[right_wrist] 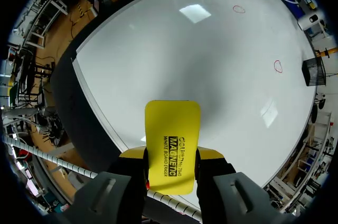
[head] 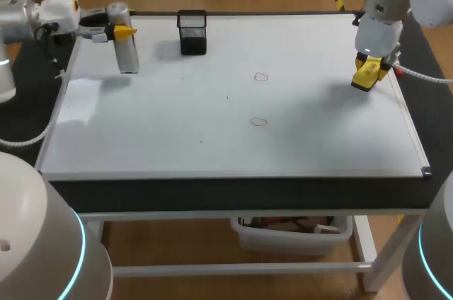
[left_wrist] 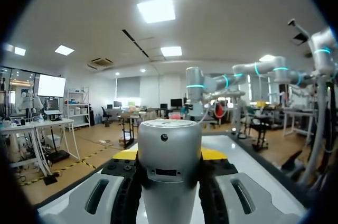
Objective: Pick up the inspection probe, press it on each red-marked spot on the whiteboard one by one, put down the probe, pick up the eraser, and wipe off all the red marks.
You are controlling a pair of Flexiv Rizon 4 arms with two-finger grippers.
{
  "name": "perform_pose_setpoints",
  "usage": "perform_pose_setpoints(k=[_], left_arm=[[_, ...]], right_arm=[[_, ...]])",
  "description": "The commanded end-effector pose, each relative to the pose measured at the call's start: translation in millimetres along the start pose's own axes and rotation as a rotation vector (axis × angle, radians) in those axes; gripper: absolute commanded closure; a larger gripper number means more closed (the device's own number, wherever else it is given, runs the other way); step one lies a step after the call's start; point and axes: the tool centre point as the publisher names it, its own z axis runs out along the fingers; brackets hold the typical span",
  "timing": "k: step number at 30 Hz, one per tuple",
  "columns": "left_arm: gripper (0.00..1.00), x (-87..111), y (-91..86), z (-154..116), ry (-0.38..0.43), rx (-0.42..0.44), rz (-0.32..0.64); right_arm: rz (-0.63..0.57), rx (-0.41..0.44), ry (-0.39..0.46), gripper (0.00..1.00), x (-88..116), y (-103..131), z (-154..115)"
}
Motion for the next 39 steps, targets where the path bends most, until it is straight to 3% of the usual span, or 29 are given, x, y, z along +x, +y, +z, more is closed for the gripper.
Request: perform_pose_setpoints(k=[1,6,9,21,32,39], left_arm=[[1.00,10.8,-5.6,-4,-0.304,-0.004,0.007],[1.00,12.6,-8.2,-6,-0.306,-0.006,0.010],[1.00,12.6,-8.2,-6,-0.306,-0.006,0.010],[1.00,12.6,-8.2,-6,-0.306,-0.006,0.010],[1.00,12.6,-8.2,-6,-0.306,-0.006,0.010],[1.00,12.6,-8.2,-6,-0.306,-0.006,0.010]], right_arm=[[-0.002,0.000,0.003,1.00,0,-1,-1],[-0.002,0.000,0.003,1.00,0,-1,-1],[-0.049,0.007,0.013,1.00,-14,6,-3],[-0.284,0.005,-0.029,1.00,-98,51,-10],[-0.493,-0.046,-0.078,1.00,-174,84,-3],[-0.585,-0.068,-0.083,1.00,-212,104,-3]])
